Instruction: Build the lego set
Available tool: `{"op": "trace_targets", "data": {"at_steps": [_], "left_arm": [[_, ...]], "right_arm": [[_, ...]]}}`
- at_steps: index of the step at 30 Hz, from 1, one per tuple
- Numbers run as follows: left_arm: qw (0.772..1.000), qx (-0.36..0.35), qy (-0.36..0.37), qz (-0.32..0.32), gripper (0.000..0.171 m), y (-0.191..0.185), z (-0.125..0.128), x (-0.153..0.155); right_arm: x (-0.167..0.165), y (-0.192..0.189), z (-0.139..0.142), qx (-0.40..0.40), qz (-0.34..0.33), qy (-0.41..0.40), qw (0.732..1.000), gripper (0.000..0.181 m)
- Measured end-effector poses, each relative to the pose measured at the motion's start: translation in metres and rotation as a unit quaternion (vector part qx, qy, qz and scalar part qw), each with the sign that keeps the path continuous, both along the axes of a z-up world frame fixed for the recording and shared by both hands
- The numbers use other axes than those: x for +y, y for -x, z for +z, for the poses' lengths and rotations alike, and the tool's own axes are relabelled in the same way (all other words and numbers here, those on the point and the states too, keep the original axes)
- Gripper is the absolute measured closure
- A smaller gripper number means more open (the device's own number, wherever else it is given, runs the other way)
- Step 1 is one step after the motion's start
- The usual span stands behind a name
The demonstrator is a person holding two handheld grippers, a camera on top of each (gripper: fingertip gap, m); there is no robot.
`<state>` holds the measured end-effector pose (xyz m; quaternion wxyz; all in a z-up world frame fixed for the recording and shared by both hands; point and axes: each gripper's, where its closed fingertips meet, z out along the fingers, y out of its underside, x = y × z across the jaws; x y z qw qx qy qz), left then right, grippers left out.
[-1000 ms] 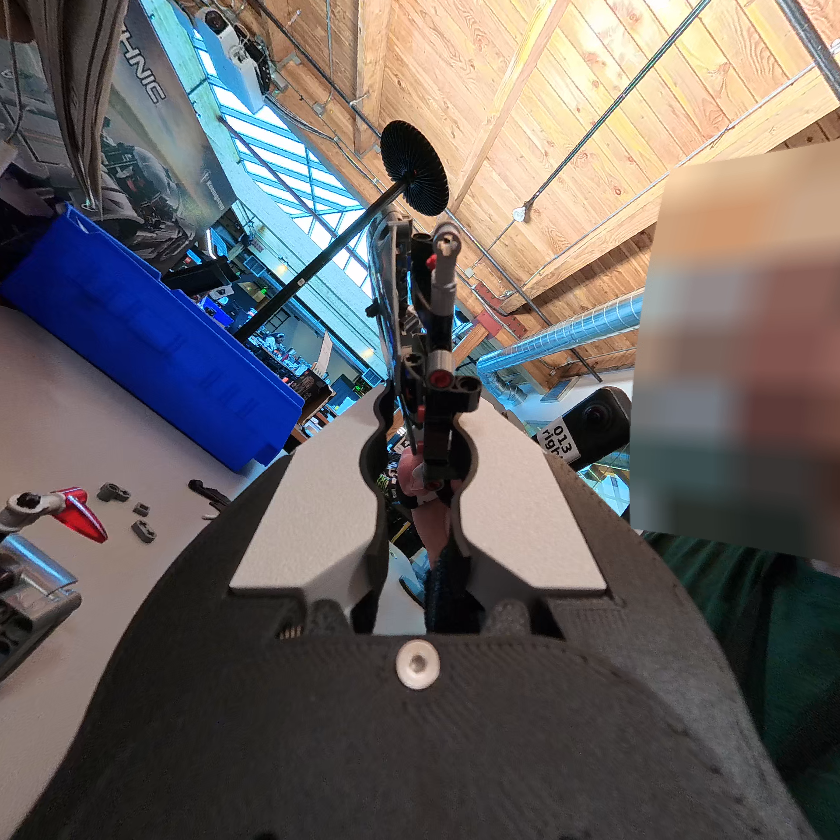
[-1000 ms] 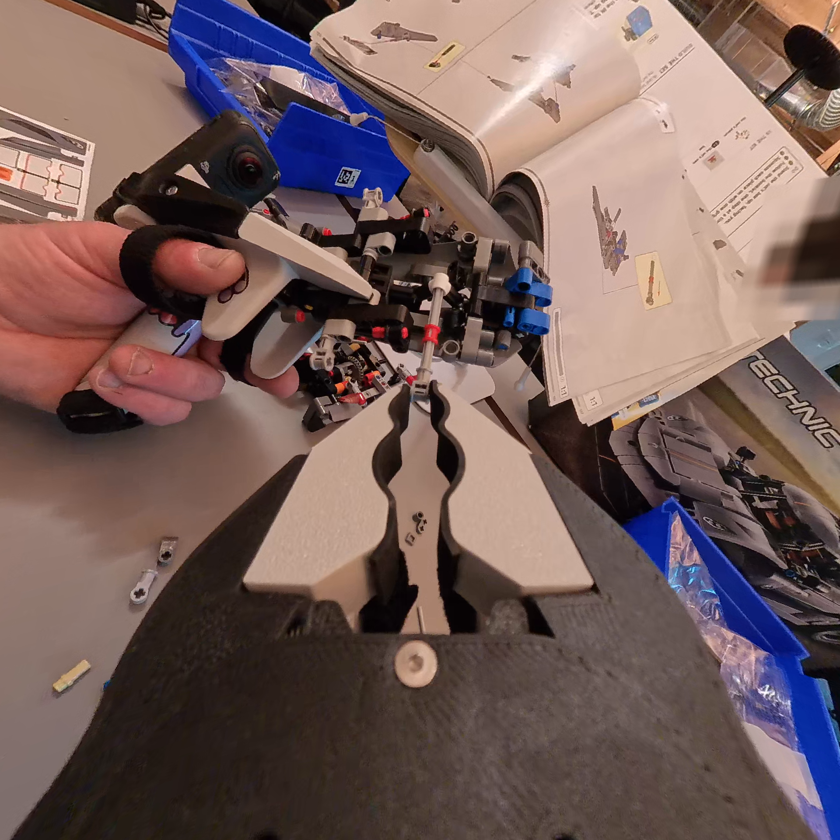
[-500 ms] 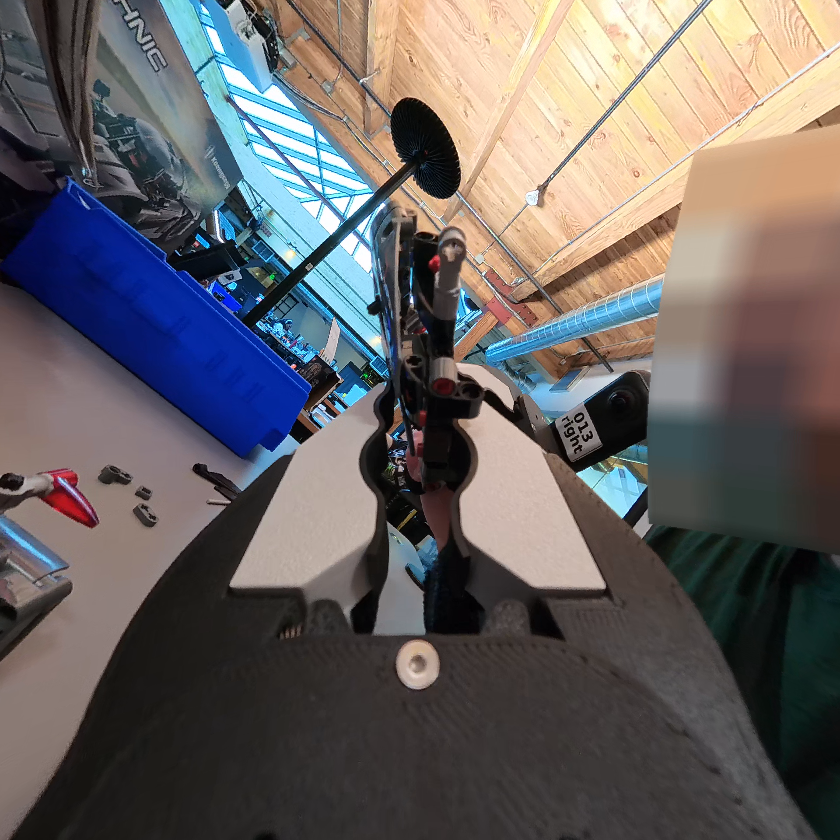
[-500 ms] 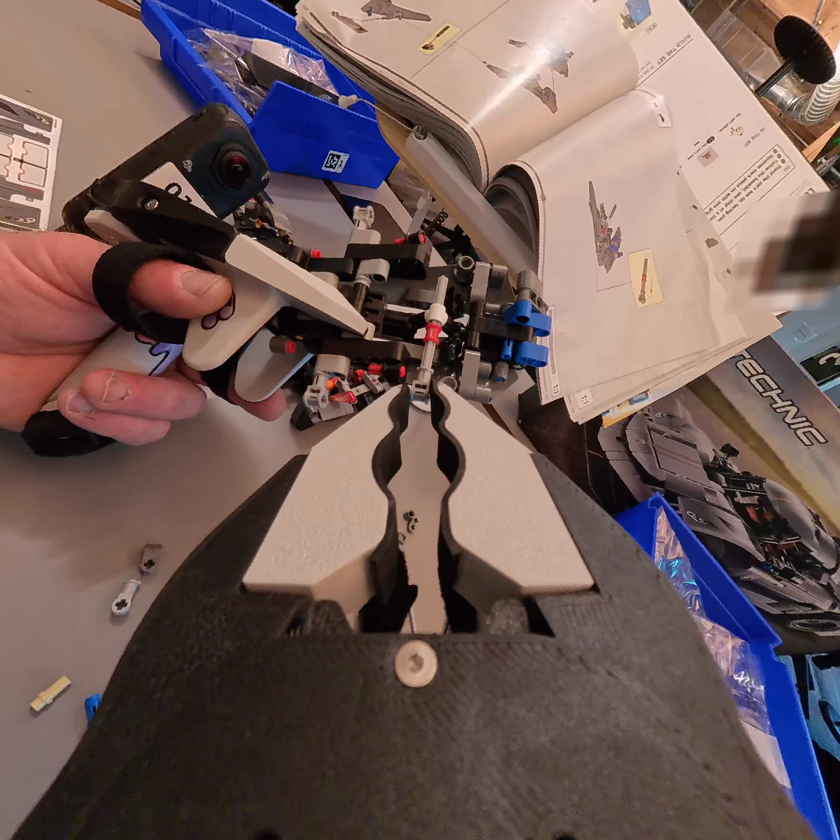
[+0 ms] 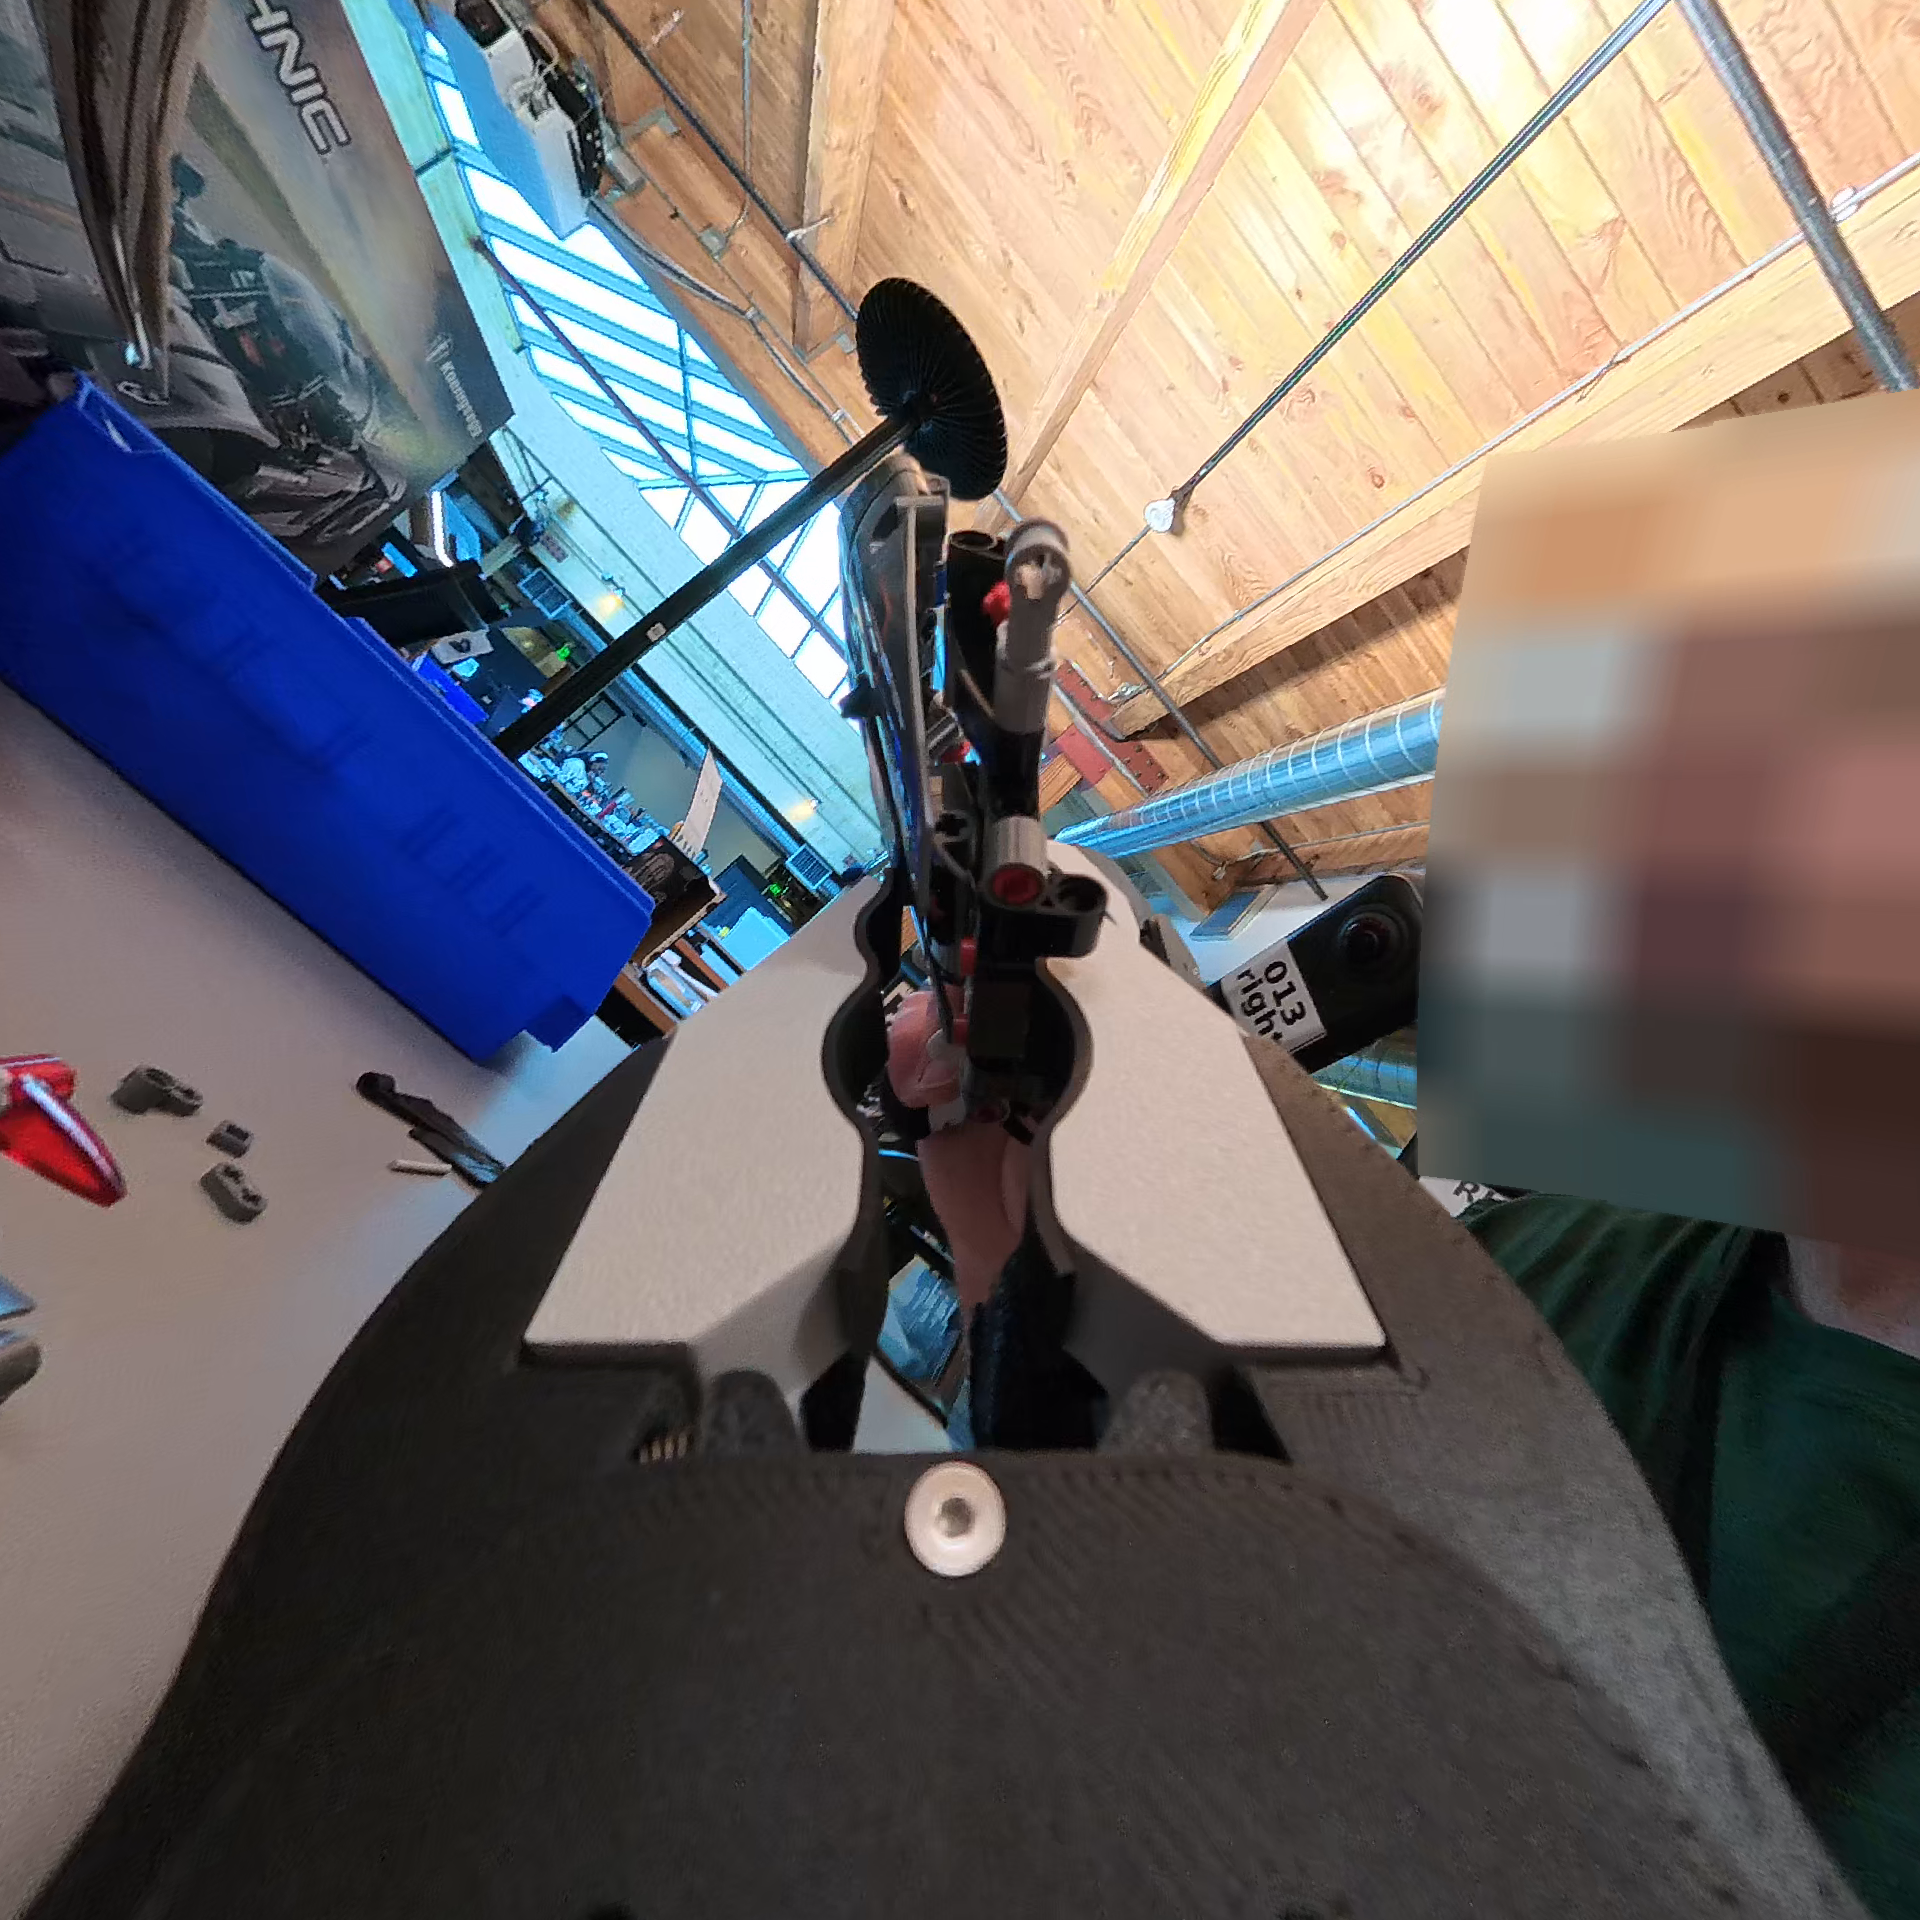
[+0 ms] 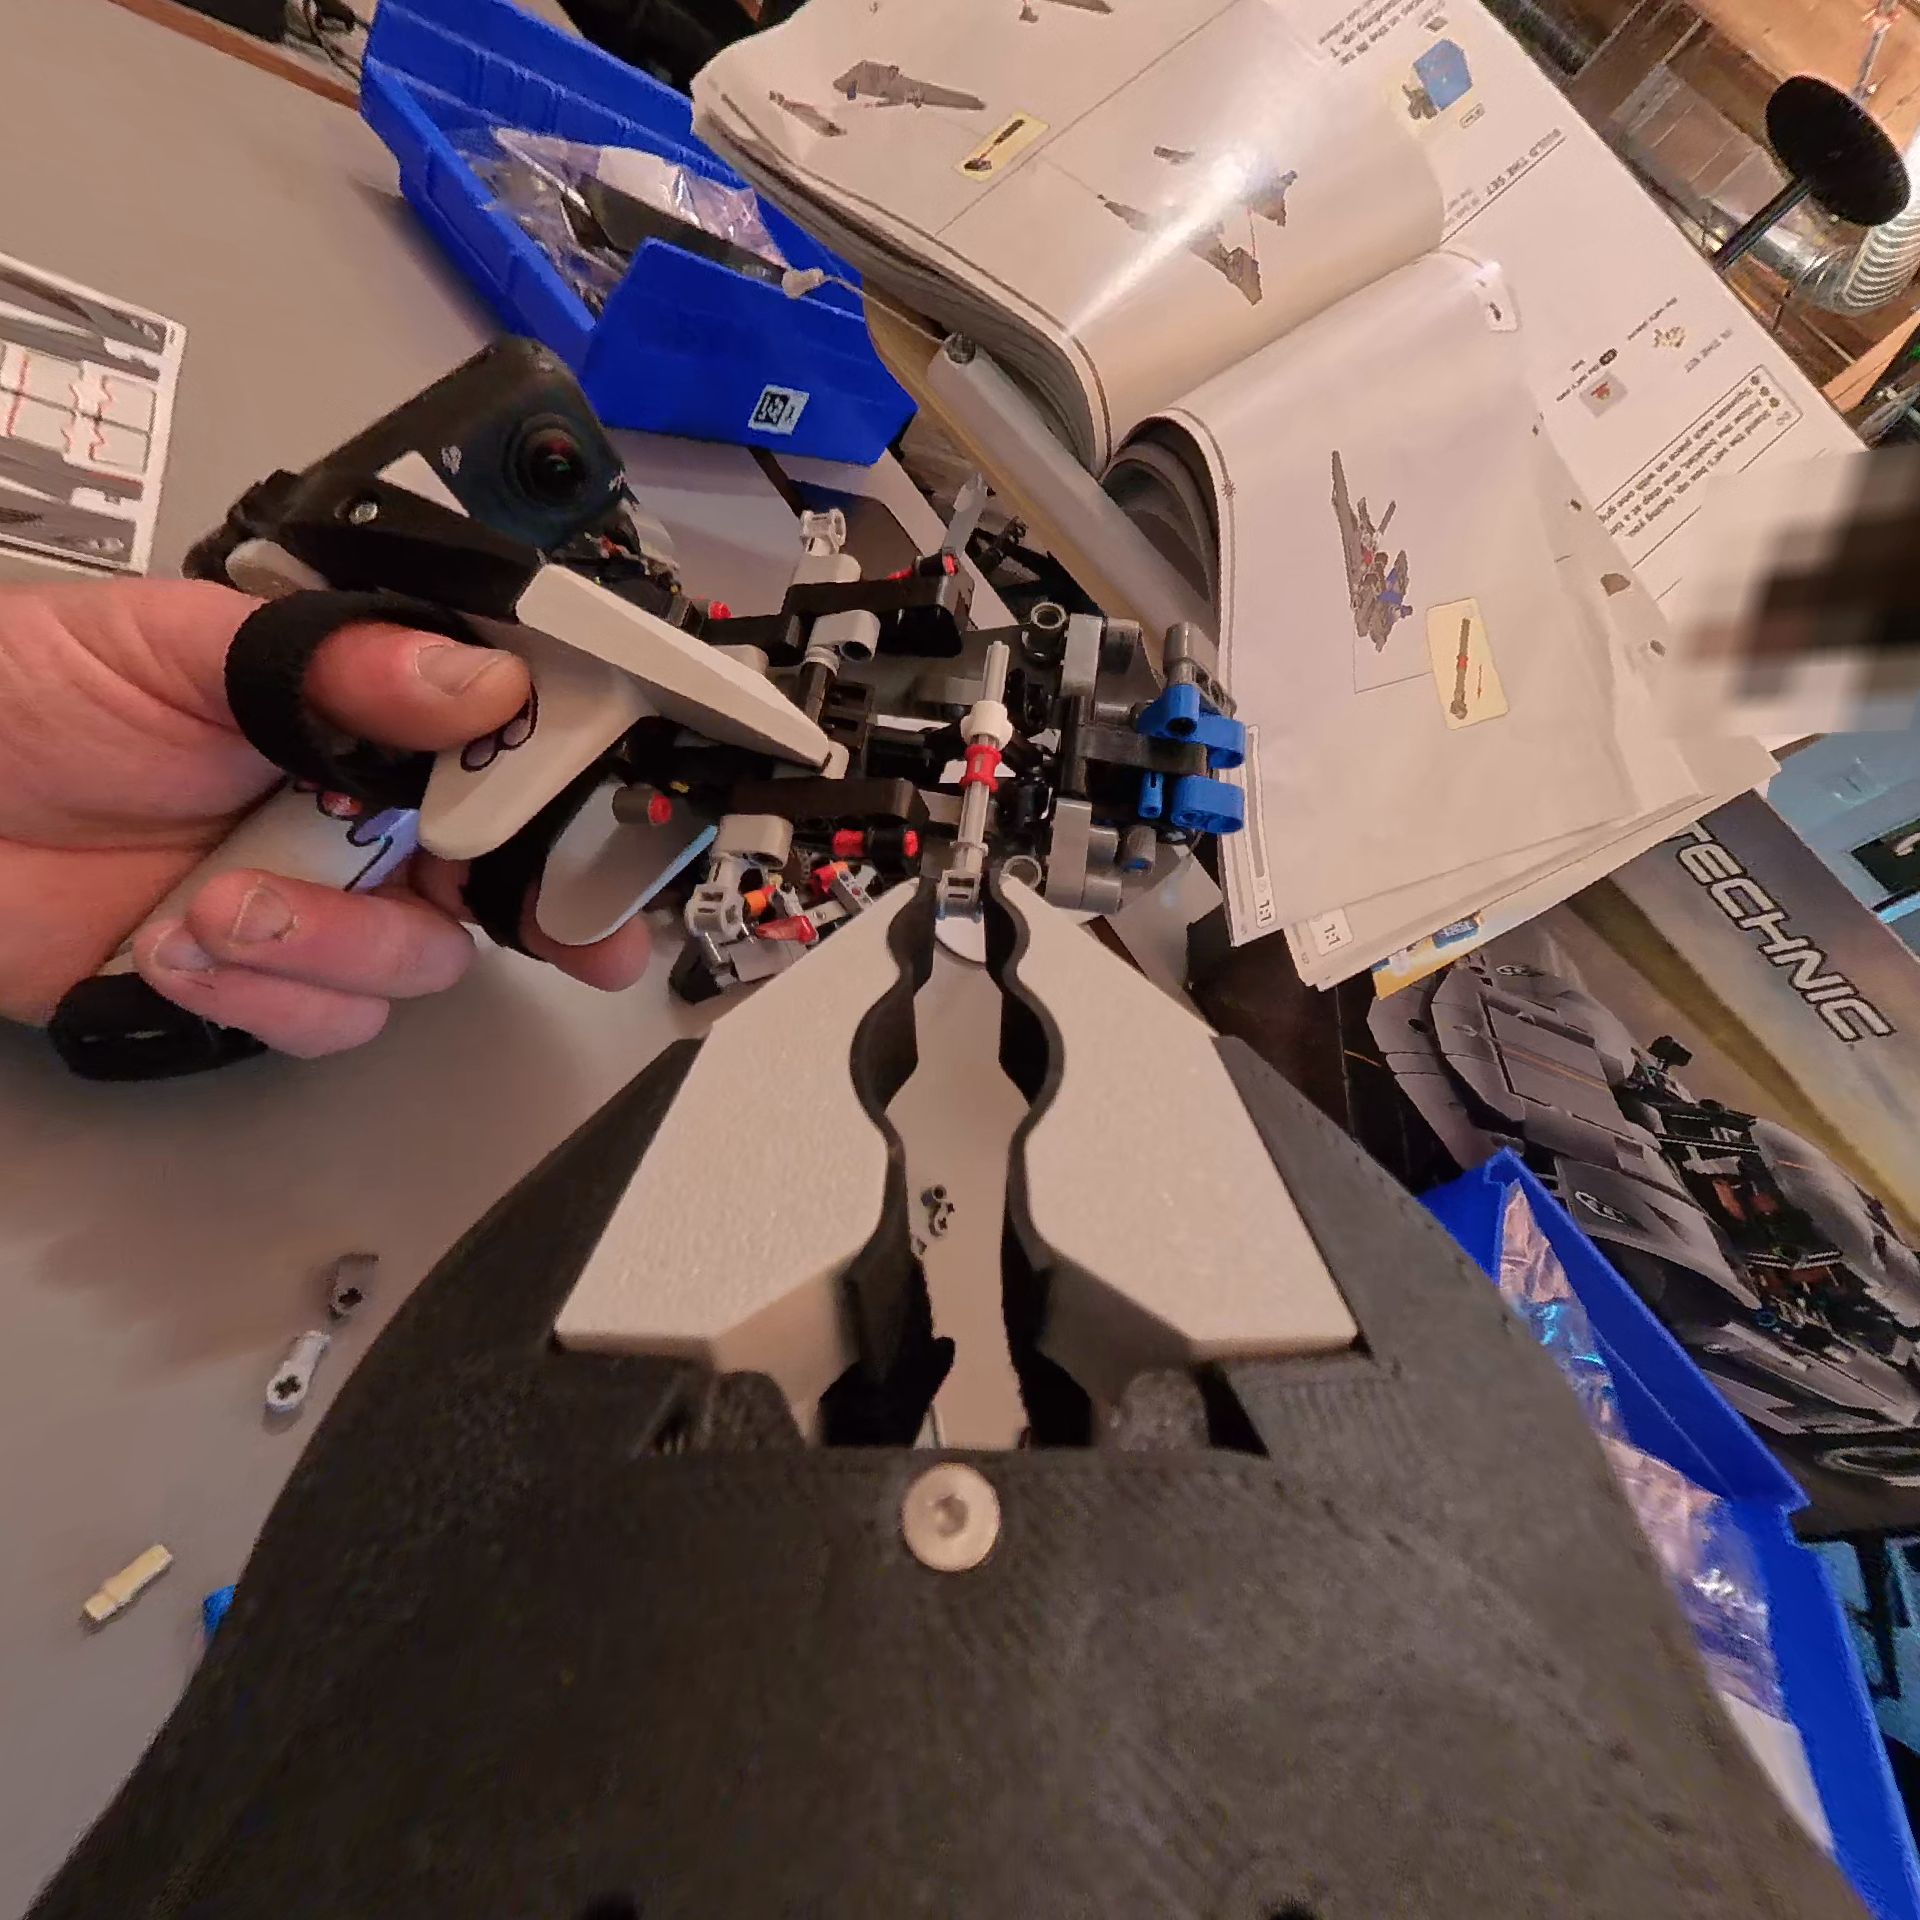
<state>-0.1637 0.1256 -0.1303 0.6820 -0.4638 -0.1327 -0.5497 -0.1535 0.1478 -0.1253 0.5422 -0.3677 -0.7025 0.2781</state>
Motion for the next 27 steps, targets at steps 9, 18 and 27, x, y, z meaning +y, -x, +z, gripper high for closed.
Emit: {"op": "trace_targets", "data": {"at_steps": [9, 18, 27], "left_arm": [[0.999, -0.032, -0.022, -0.010, 0.152, -0.002, 0.006, -0.003], [0.999, -0.034, -0.033, -0.009, 0.152, -0.003, 0.011, -0.006], [0.999, -0.029, -0.030, -0.011, 0.153, -0.005, 0.010, -0.004]], "right_arm": [[-0.004, -0.001, 0.006, 0.031, 0.005, 0.053, 0.998, 0.170], [-0.005, -0.006, 0.013, 0.050, 0.008, 0.084, 0.995, 0.168], [-0.005, -0.007, 0.014, 0.050, 0.010, 0.085, 0.995, 0.175]]}}
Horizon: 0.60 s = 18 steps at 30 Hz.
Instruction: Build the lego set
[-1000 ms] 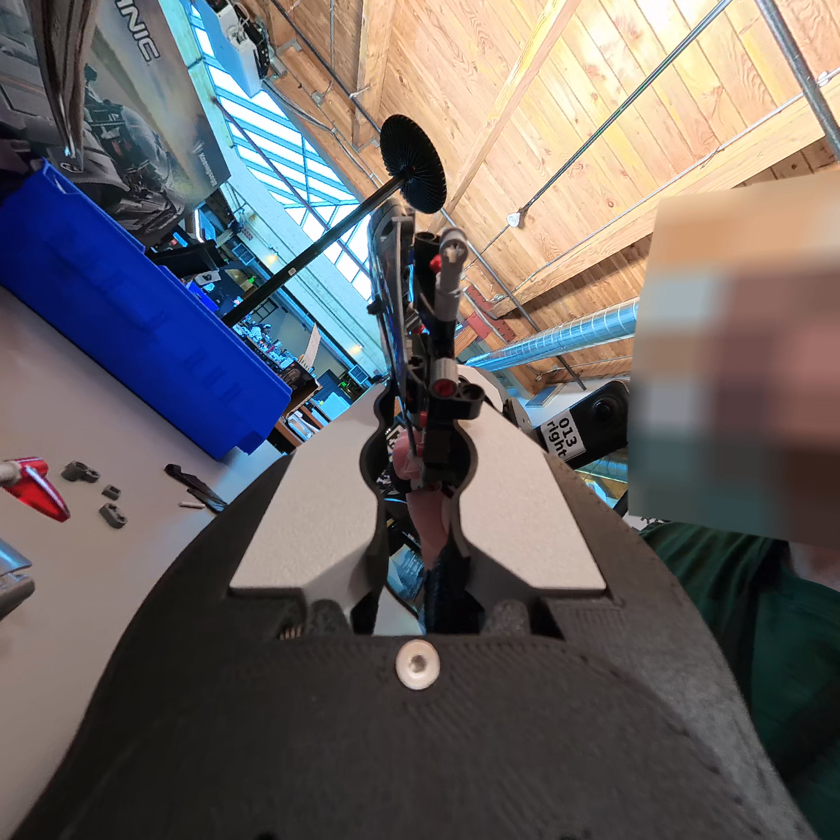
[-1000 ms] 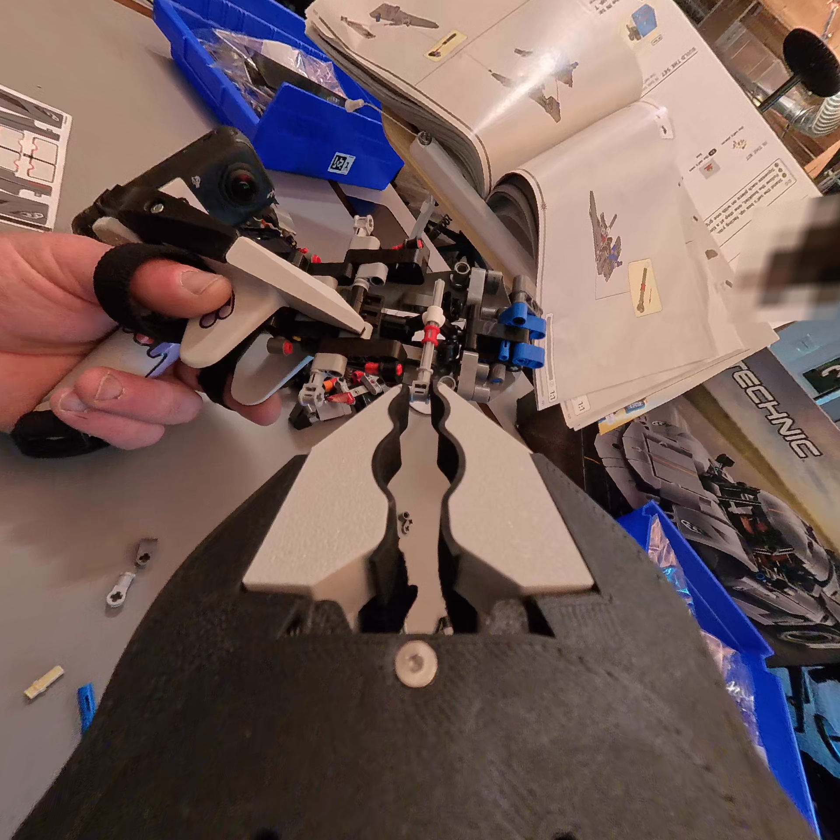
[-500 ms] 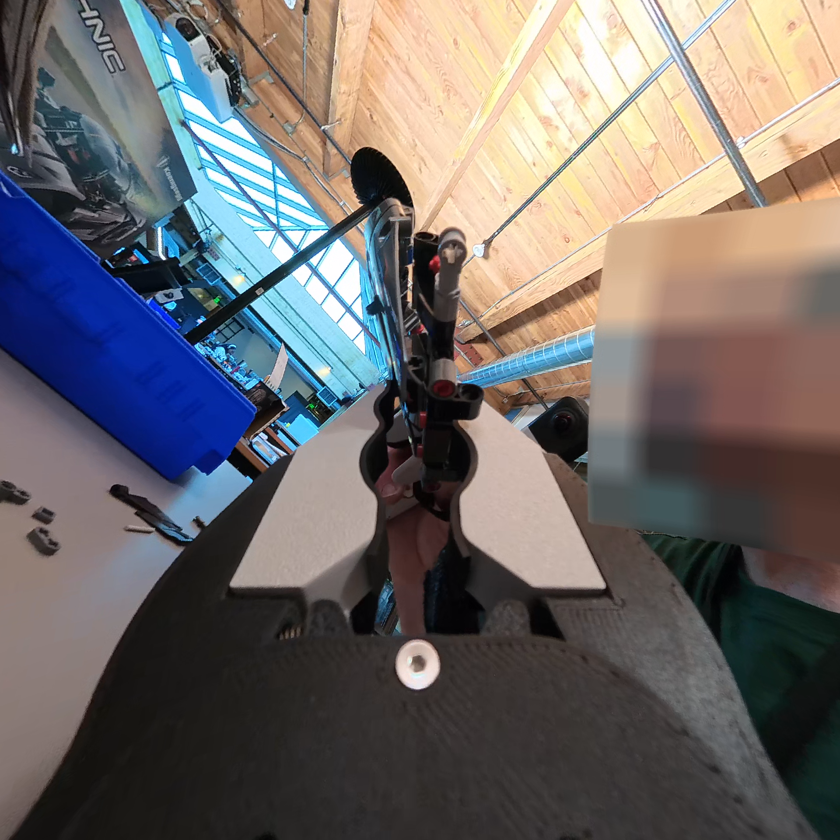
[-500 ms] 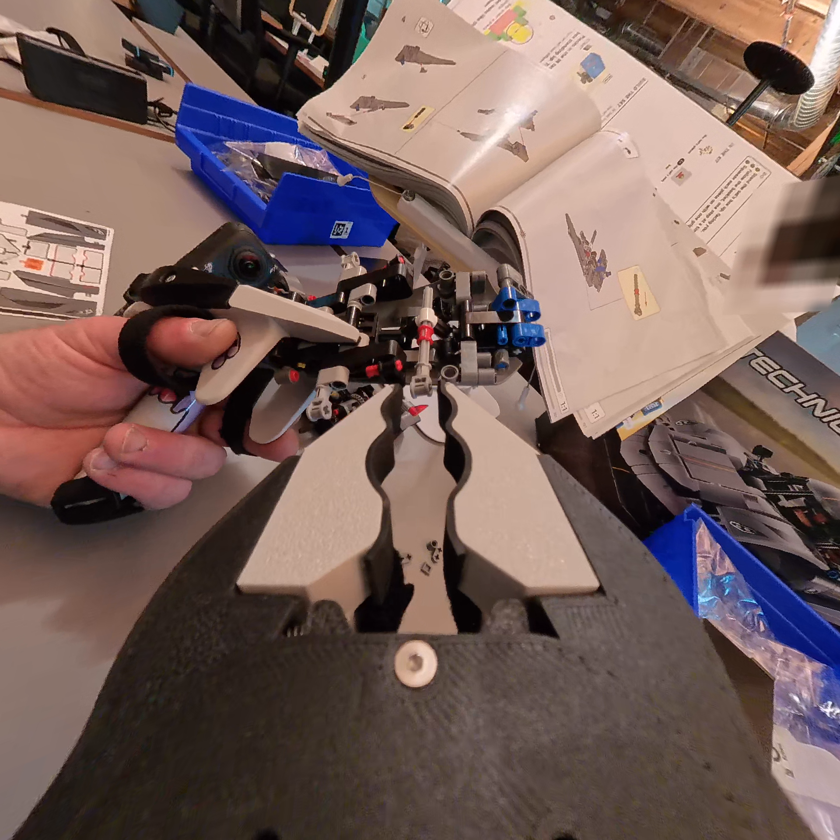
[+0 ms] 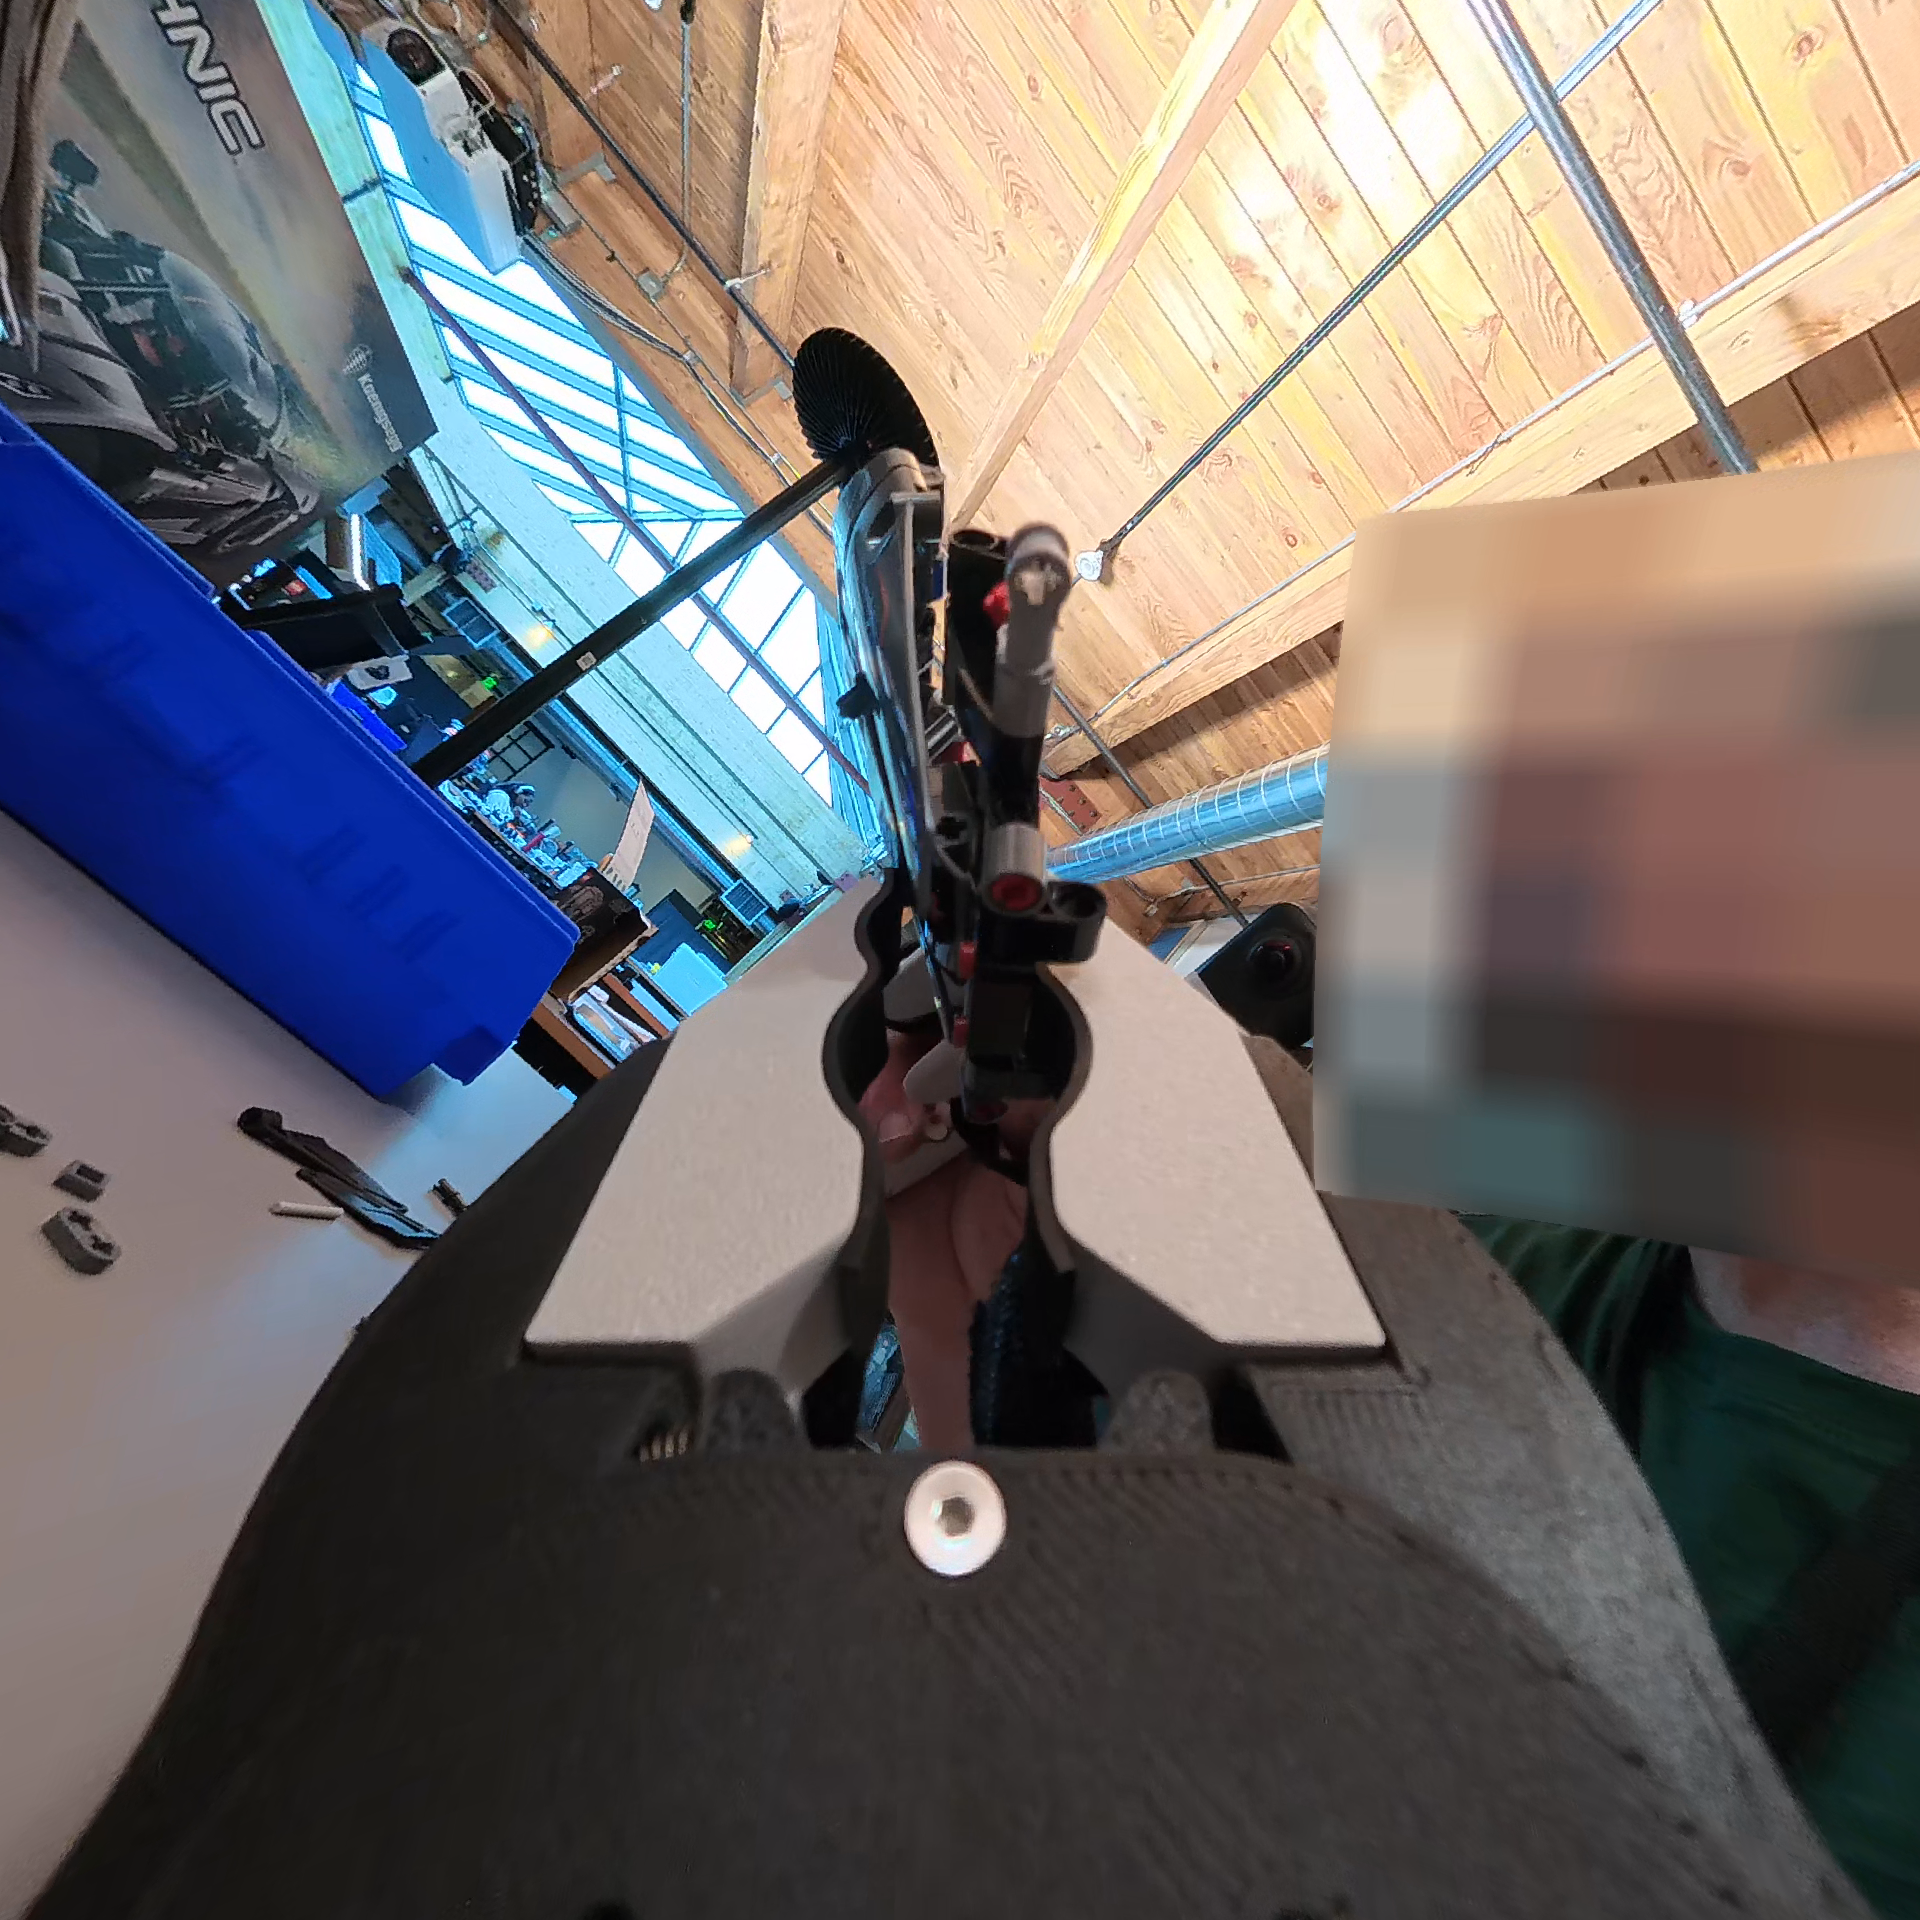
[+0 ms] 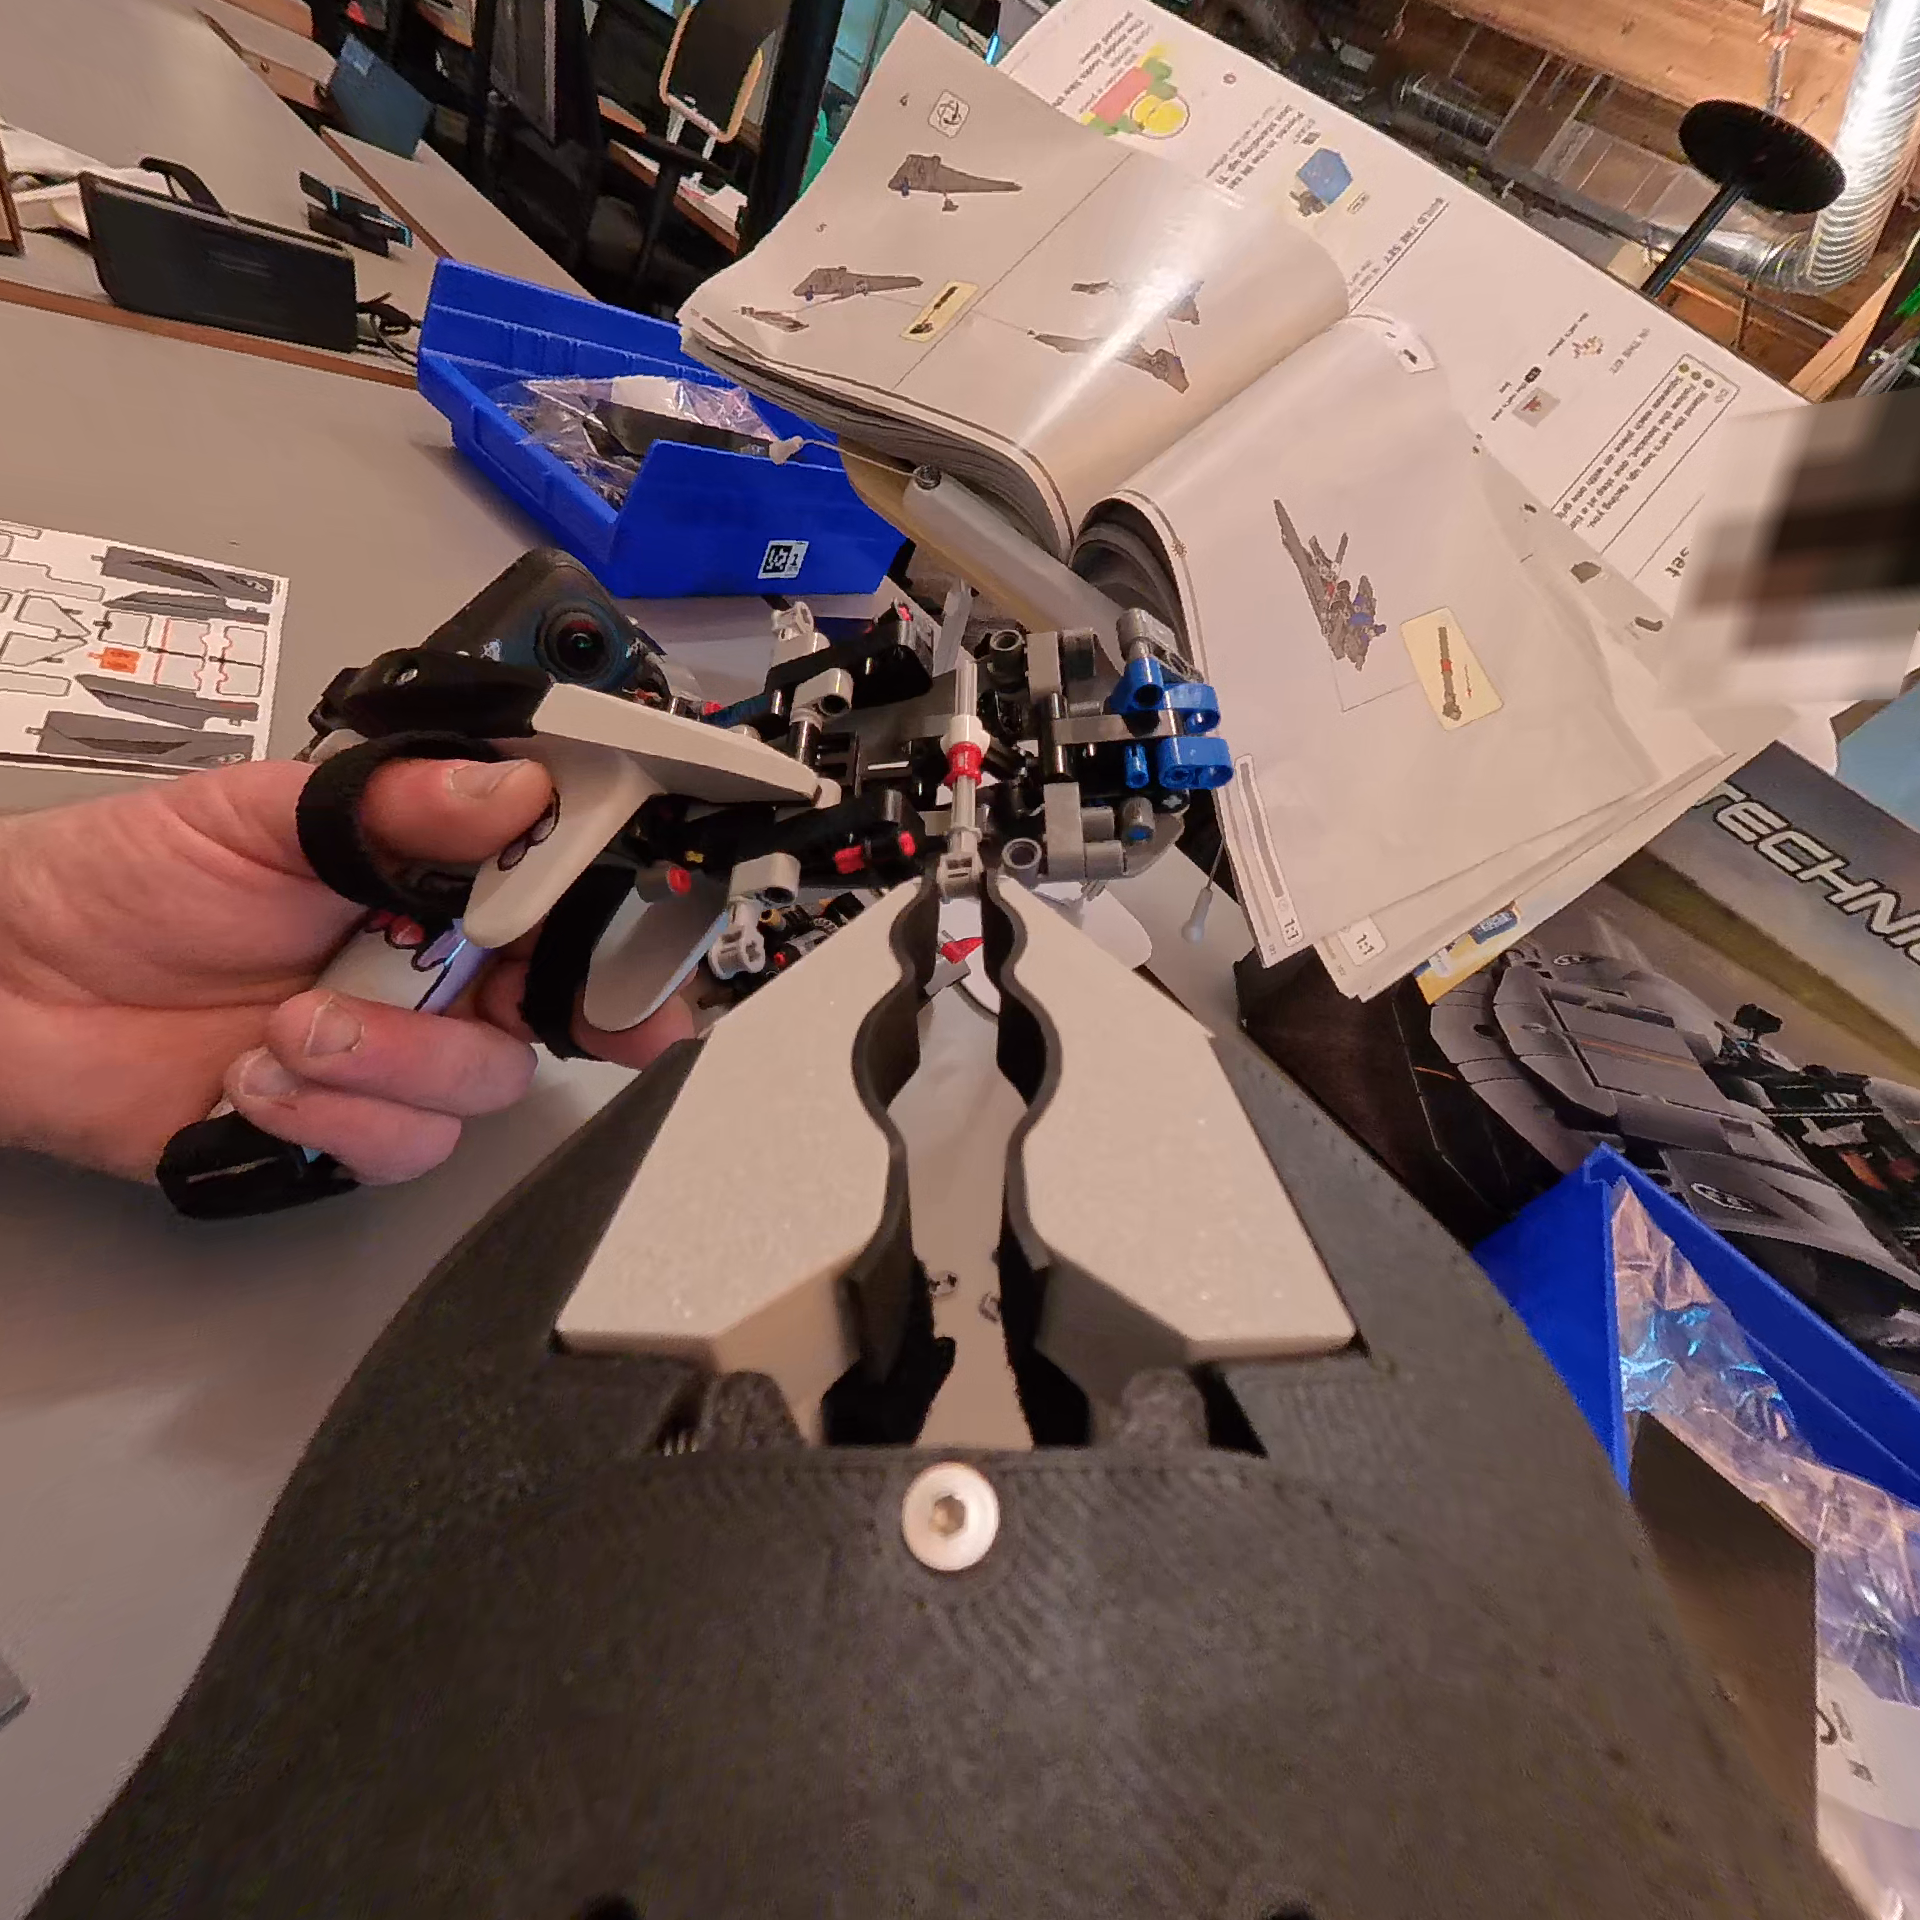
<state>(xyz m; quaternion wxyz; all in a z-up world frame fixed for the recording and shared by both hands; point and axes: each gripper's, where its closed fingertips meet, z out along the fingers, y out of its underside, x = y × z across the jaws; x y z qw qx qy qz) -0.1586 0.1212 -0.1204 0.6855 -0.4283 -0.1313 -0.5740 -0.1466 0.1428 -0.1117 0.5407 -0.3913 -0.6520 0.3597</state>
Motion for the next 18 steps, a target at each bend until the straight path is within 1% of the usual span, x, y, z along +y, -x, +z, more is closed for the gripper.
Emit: {"op": "trace_targets", "data": {"at_steps": [10, 18], "left_arm": [[1.000, 0.005, 0.006, 0.002, 0.152, 0.001, -0.004, 0.002], [1.000, 0.015, 0.021, 0.000, 0.153, -0.002, -0.012, 0.007]], "right_arm": [[0.002, 0.001, -0.004, 0.005, 0.005, 0.007, 1.000, 0.175], [0.005, 0.001, -0.008, 0.021, 0.008, 0.003, 1.000, 0.176]]}}
